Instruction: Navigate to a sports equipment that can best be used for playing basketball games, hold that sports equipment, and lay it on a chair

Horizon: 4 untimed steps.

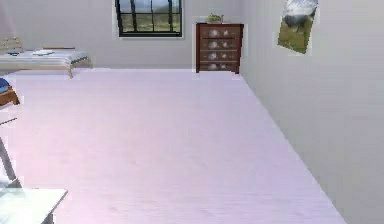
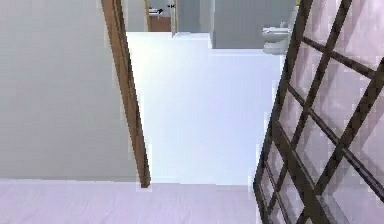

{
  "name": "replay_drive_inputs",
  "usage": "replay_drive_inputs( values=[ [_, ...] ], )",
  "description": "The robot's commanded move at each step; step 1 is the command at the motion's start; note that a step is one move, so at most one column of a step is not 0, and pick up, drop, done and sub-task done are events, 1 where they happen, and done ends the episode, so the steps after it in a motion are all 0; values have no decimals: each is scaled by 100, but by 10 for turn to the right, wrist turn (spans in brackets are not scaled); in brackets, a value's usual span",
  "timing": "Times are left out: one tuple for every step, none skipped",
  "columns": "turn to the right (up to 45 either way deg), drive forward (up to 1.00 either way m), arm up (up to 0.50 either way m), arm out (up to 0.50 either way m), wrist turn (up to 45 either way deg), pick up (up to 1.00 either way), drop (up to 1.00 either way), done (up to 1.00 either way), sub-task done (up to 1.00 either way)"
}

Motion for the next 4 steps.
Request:
replay_drive_inputs(
  values=[
    [90, 0, 0, 0, 0, 0, 0, 0, 0],
    [0, 100, 0, 0, 0, 0, 0, 0, 0],
    [180, 0, 0, 0, 0, 0, 0, 0, 0],
    [0, 5, 0, 0, 0, 0, 0, 0, 0]
  ],
)
